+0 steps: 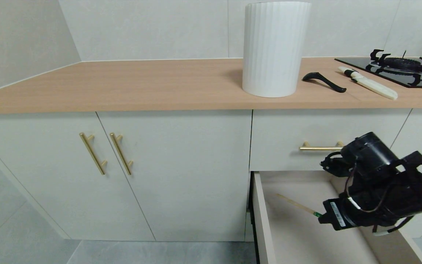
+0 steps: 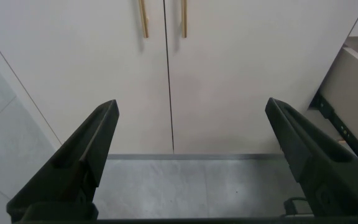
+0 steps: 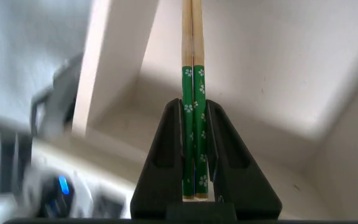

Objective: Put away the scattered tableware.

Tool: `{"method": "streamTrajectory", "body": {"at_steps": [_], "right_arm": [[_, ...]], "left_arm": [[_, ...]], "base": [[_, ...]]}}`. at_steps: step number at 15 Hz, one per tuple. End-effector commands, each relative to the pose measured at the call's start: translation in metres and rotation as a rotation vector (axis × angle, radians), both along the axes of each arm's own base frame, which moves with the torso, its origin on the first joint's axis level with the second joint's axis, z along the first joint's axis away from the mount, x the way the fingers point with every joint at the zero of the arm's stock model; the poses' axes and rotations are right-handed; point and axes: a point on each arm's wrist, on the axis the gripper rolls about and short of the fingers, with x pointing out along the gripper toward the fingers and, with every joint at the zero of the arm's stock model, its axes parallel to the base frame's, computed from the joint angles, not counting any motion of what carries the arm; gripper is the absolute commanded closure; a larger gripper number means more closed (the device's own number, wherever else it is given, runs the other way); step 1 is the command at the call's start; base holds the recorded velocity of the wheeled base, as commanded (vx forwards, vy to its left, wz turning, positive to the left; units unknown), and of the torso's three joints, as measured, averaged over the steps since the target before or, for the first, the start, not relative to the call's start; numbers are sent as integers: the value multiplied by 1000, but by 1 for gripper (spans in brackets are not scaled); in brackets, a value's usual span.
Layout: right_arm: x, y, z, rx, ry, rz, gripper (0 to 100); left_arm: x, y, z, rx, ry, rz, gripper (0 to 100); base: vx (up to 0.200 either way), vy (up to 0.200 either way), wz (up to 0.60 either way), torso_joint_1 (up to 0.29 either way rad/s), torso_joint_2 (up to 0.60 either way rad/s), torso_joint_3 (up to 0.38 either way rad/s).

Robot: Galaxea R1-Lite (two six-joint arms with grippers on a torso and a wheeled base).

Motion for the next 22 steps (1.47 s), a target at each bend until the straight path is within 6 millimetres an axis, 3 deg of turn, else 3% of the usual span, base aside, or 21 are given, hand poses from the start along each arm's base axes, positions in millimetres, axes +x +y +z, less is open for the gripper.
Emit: {"method": "streamTrajectory", "body": {"at_steps": [1, 7, 12, 16, 22], "right_arm": [[32, 16, -54, -51, 78, -82, 100], [51, 23, -100, -112, 111, -143, 100], [54, 25, -126, -146, 157, -143, 100], [60, 29, -161, -164, 157, -146, 100], [67, 31, -174, -173, 119, -188, 100]], "left_arm": [[0, 0, 0, 0, 1, 0, 0], [0, 0, 0, 0, 1, 0, 0], [0, 0, 0, 0, 1, 0, 0], [0, 0, 0, 0, 1, 0, 0], [0, 0, 0, 0, 1, 0, 0]], "base": [[0, 0, 0, 0, 0, 0], [0, 0, 0, 0, 0, 0], [0, 0, 0, 0, 0, 0], [0, 0, 0, 0, 0, 0], [0, 0, 0, 0, 0, 0]]}}
